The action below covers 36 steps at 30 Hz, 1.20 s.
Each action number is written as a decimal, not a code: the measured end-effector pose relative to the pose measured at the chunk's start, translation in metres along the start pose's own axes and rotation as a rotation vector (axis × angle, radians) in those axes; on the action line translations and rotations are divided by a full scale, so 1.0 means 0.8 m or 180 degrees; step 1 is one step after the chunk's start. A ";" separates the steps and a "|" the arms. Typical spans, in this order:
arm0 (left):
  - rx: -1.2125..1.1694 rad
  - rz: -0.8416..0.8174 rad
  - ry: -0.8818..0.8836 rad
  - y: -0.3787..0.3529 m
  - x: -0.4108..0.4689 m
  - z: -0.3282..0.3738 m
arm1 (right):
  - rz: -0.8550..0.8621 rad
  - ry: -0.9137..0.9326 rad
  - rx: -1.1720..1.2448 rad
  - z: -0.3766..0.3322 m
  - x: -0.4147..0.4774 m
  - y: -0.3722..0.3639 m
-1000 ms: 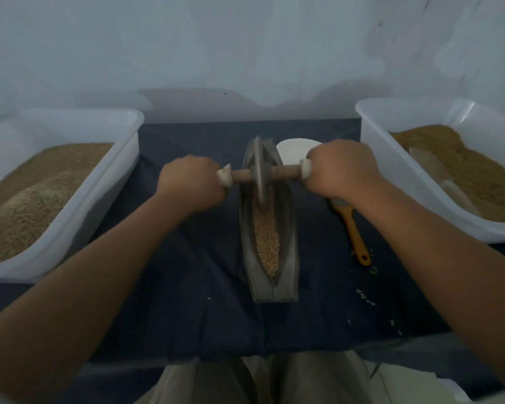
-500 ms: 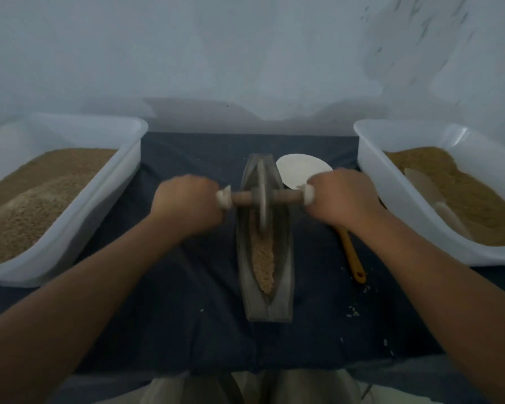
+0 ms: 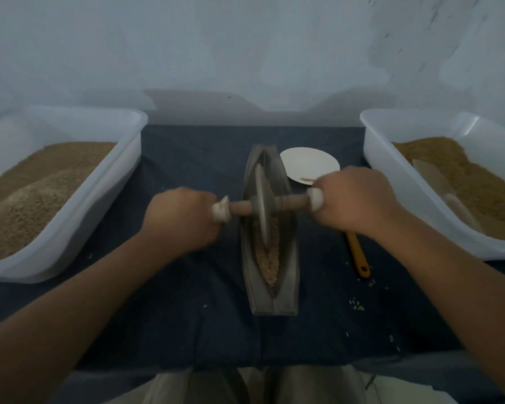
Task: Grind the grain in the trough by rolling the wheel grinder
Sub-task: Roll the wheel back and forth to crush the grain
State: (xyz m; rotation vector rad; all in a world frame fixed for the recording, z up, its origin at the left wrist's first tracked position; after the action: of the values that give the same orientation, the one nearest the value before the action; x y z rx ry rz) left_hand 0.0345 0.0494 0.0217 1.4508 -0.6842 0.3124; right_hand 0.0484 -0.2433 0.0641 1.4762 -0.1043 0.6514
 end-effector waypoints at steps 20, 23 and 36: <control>0.0134 -0.0046 0.0183 -0.017 0.054 0.004 | 0.0401 -0.0234 -0.0204 0.005 0.025 -0.020; 0.0114 -0.0220 0.0183 -0.020 0.085 0.008 | 0.0122 -0.0381 -0.0224 0.013 0.054 -0.029; 0.0202 -0.0080 0.0072 -0.001 0.030 0.009 | 0.0675 0.0022 -0.0295 0.008 0.014 -0.023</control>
State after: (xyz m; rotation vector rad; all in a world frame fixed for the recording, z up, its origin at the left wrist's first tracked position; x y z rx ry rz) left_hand 0.0520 0.0375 0.0354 1.5130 -0.6424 0.3331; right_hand 0.0680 -0.2447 0.0534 1.3841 -0.2850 0.8122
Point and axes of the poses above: each hand's wrist, its own x-axis towards the middle knuckle, its own y-axis out of the back of the hand, z = x × y, the point moved 4 cm from there along x, towards the middle knuckle, and after that the axes turned 14 degrees about z, right-handed, at the moved point
